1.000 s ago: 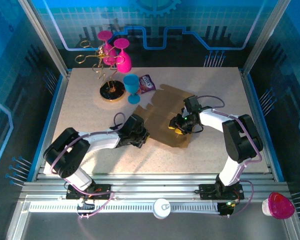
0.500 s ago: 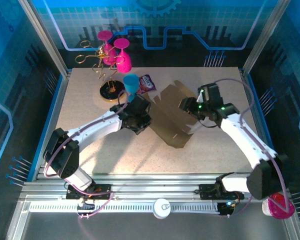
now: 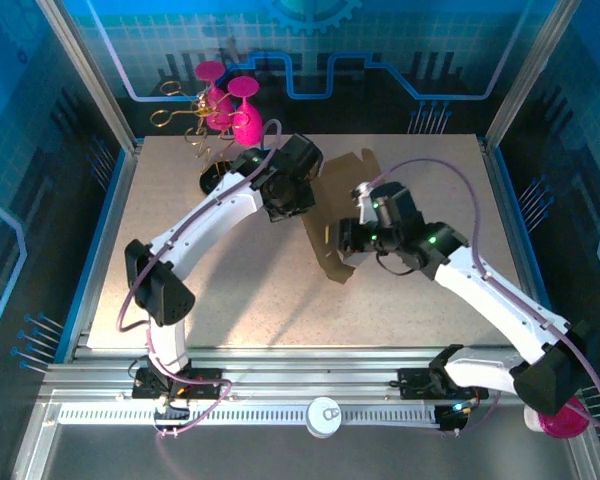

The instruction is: Fold the paper box

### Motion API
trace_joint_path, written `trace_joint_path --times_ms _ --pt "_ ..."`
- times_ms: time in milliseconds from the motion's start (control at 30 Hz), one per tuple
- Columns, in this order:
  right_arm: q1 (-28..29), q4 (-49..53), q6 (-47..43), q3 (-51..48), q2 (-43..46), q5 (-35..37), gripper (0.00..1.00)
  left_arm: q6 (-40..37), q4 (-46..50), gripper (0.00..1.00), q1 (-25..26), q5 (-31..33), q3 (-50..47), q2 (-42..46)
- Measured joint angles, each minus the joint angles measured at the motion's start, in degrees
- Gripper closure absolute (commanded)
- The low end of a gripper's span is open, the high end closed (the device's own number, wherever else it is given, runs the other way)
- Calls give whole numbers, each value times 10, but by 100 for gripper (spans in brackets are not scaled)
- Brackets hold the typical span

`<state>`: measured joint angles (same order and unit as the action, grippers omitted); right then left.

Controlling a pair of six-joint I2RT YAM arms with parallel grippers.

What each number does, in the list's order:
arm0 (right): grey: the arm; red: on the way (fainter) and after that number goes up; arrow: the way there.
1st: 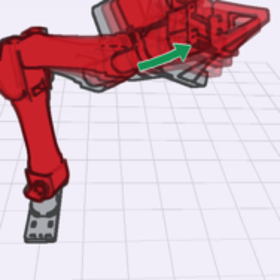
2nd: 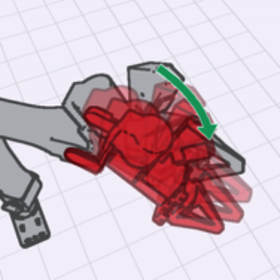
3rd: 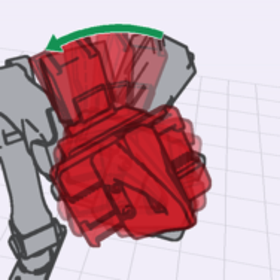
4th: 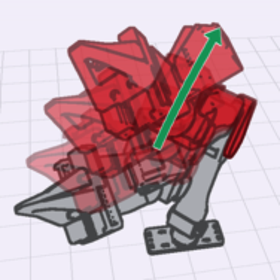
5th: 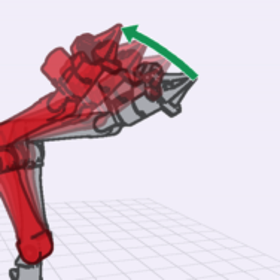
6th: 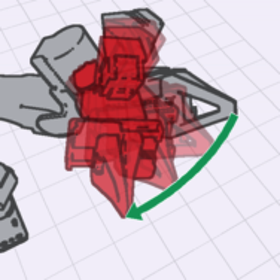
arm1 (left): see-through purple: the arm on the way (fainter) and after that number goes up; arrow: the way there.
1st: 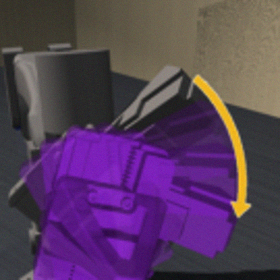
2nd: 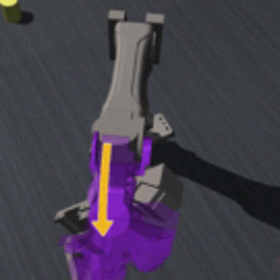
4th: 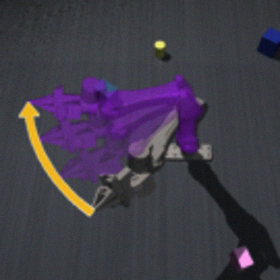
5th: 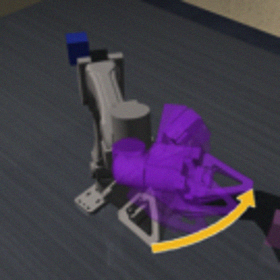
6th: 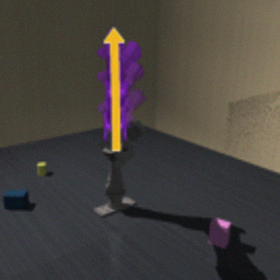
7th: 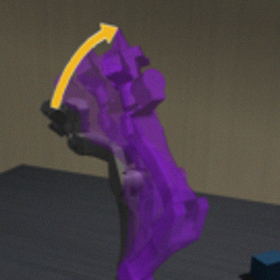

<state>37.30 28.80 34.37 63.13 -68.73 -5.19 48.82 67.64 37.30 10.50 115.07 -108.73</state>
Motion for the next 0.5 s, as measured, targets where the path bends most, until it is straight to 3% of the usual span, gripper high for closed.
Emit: trace_joint_path --times_ms 167,500 --pt "40 -41 -29 -9 -29 33 46 -16 48 100 0 0 65 -37" --pt "96 -75 -74 -8 -102 124 49 -23 89 100 0 -8 101 -44"
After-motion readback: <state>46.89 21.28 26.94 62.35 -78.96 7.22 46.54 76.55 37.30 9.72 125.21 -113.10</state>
